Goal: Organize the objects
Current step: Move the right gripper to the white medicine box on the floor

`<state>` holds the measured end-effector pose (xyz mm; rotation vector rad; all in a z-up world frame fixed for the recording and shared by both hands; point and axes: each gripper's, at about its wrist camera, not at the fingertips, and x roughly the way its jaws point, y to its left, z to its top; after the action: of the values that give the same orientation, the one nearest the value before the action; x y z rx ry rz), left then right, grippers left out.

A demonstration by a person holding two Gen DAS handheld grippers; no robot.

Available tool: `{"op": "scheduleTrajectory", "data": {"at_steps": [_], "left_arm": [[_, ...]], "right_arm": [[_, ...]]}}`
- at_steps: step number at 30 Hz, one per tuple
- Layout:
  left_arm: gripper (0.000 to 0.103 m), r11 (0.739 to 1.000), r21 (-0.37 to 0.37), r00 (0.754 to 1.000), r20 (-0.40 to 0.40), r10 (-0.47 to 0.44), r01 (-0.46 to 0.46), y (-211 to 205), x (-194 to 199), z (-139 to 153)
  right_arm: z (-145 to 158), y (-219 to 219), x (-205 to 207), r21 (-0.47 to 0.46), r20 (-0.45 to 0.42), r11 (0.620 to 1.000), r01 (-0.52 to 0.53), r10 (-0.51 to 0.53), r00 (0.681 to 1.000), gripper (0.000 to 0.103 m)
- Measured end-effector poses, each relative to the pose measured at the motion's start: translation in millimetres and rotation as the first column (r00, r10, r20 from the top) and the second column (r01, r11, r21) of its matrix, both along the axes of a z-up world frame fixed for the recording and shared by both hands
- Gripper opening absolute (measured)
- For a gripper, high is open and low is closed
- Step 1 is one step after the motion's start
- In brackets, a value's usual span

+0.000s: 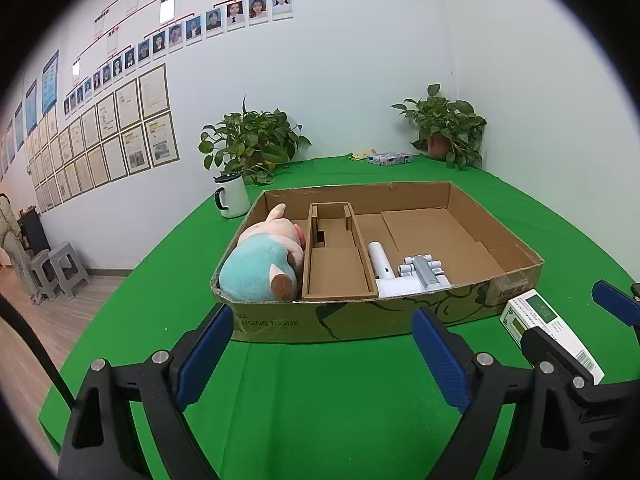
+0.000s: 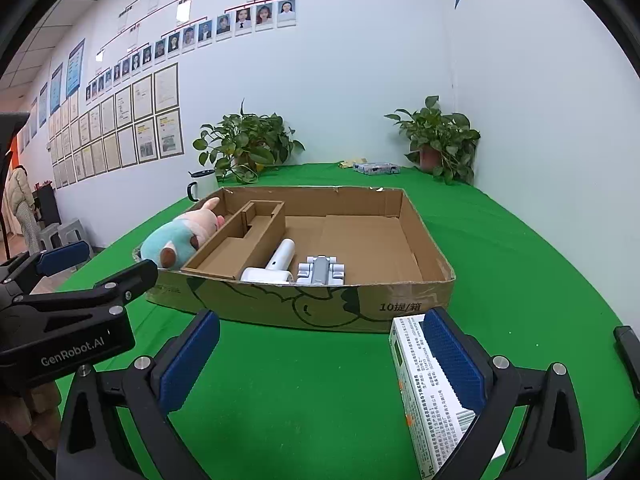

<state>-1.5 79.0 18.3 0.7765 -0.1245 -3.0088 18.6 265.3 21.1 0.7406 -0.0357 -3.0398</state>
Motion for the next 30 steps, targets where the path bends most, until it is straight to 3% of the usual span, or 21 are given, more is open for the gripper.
{"op": "scheduleTrajectory", "data": {"at_steps": [6,12,16,20,23,25,28,30], "left_arm": [[0.091,1.000,0.007,1.000,-0.001,-0.004,0.004,0,5,2],[0.091,1.000,0.027,1.000,0.011,-0.013,0.012,-5,8,-1],[0.091,0.999,0.048,0.999,0.042,-0.021,0.019,-13,8,-10],[0.091,0.994,0.097,0.995,0.091,-0.052,0.043,-17,4,-26],[0.091,0.991,0.109,0.989,0.123,-0.087,0.073,-11,-2,-40],[0.091,0.986,0.135,0.981,0.156,-0.116,0.096,-5,-7,-50],[0.091,0.977,0.165,0.968,0.191,-0.164,0.133,3,-14,-59],[0.091,0.971,0.180,0.960,0.203,-0.191,0.155,6,-16,-62]], "right_arm": [[5,-1,12,0.018,-0.008,1.000,-0.020,0.020,1.000,0.102],[4,13,15,-0.062,0.029,0.997,-0.045,0.047,0.998,0.103],[-3,42,22,-0.026,0.045,0.999,0.021,-0.020,0.999,0.103],[-34,86,17,0.044,0.169,0.995,0.094,-0.100,0.980,0.103],[-68,108,8,0.030,0.320,0.997,0.070,-0.075,0.945,0.102],[-81,111,7,-0.004,0.357,0.999,0.047,-0.043,0.933,0.098],[-96,104,2,0.012,0.384,0.999,0.029,-0.032,0.923,0.067],[-107,93,-4,0.065,0.409,0.998,0.013,-0.039,0.912,0.060]]}}
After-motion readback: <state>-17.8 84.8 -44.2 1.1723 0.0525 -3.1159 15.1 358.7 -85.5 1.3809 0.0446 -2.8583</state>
